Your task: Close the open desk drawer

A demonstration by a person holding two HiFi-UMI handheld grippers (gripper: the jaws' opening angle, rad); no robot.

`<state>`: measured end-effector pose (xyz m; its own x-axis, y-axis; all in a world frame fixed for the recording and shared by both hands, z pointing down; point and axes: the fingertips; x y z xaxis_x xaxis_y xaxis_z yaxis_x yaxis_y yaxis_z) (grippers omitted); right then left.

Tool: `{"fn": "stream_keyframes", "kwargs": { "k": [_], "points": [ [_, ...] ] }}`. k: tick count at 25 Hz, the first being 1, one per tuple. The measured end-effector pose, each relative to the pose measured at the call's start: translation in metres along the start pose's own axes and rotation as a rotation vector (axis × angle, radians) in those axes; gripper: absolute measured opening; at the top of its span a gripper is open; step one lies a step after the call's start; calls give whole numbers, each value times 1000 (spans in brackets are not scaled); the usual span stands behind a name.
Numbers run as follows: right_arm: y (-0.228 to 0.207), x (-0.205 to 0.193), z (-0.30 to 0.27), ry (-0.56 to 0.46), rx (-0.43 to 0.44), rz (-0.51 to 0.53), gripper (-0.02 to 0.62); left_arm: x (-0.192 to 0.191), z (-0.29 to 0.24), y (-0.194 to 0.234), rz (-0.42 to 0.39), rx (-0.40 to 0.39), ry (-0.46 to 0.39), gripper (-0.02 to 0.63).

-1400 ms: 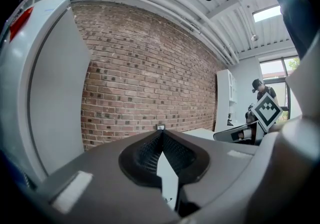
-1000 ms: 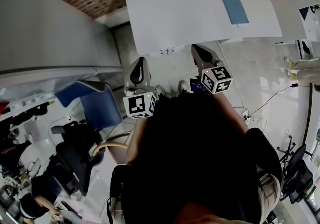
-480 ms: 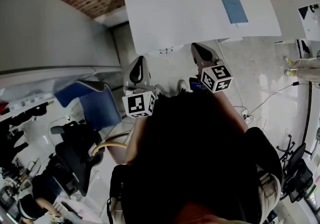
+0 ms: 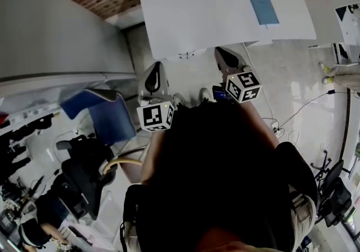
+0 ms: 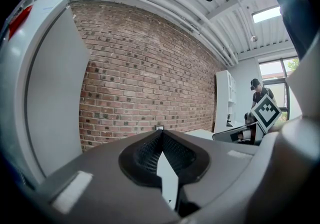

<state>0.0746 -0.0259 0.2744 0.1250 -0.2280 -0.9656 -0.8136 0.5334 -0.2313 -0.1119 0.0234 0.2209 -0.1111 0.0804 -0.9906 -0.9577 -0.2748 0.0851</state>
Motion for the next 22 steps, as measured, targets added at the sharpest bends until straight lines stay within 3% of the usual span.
{"fn": "stream_keyframes", "kwargs": {
  "k": [22],
  "points": [
    [9, -1, 6, -1, -3, 19, 2, 1, 5, 3, 8, -14, -10, 18]
  ]
}}
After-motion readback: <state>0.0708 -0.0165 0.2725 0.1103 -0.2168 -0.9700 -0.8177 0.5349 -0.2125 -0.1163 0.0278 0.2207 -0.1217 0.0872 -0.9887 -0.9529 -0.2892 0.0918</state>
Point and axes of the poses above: the fingertips, and each gripper's own axes: z backward along the fingers, y to its left, x out of its top, and after that the axes turned 12 degrees about -y, right-handed
